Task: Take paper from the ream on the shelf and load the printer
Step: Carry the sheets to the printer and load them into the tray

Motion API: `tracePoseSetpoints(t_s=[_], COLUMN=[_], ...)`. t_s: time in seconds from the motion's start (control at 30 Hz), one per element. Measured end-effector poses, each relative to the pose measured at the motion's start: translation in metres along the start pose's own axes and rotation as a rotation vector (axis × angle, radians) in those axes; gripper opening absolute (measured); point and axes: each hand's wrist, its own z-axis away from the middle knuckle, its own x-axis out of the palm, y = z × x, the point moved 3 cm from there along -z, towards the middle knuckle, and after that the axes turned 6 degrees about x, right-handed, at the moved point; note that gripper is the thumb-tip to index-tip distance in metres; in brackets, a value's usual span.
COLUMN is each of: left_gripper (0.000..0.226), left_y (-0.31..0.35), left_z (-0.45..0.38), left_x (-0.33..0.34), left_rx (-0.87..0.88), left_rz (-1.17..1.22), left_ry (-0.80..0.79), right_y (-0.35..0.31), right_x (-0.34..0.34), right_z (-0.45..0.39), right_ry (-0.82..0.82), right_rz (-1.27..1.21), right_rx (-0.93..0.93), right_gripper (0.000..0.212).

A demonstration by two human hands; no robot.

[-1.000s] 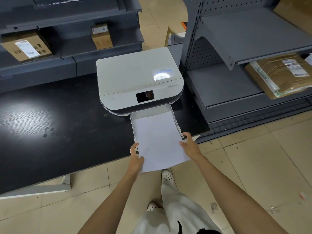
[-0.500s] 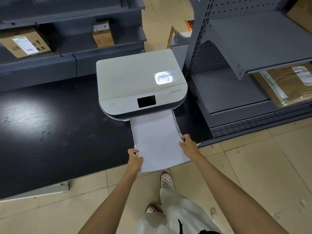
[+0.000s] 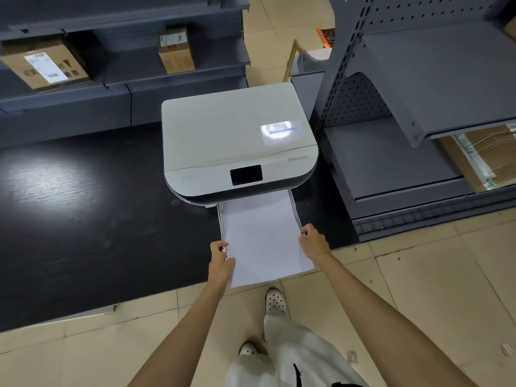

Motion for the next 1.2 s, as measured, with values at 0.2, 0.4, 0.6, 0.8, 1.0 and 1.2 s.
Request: tracePoseSetpoints(t_s=[0.2, 0.4, 0.6, 0.8, 1.0, 1.2], left_gripper=[0.05, 0.044, 0.042, 0.045, 0.042, 0.027], left_y=[0.011, 0.019, 0.025, 0.028, 0.024, 0.023], left_z=[-0.014, -0.029, -0.044, -0.059, -0.067, -0.075], left_x=[-0.003, -0.01, -0.01, -0.009, -0.011, -0.016], left_rx=[0.02, 0.045, 0.05, 0.017, -0.008, 0.042], left_rz=[0.01, 0.026, 0.014, -0.011, -0.002, -0.126], left_ry=[0.032, 0.143, 0.215, 0.256, 0.278, 0.285], right_y=[-0.01, -0.022, -0.035, -0.043, -0.045, -0.055], right_x=[-0.001, -0.005, -0.011, -0.017, -0.023, -0.031], right_z=[-0.016, -0.031, -0.049, -0.062, -0.07, -0.078], right_ry=[0.012, 0.015, 0.018, 0.014, 0.057, 0.051], right_rz=[0.025, -0.027, -0.067, -0.034, -0.003, 0.143], right_rx=[-0.039, -0.073, -0.1, -0.14, -0.155, -0.164], right_gripper=[0.02, 0.016, 0.006, 0.015, 0.017, 0.017])
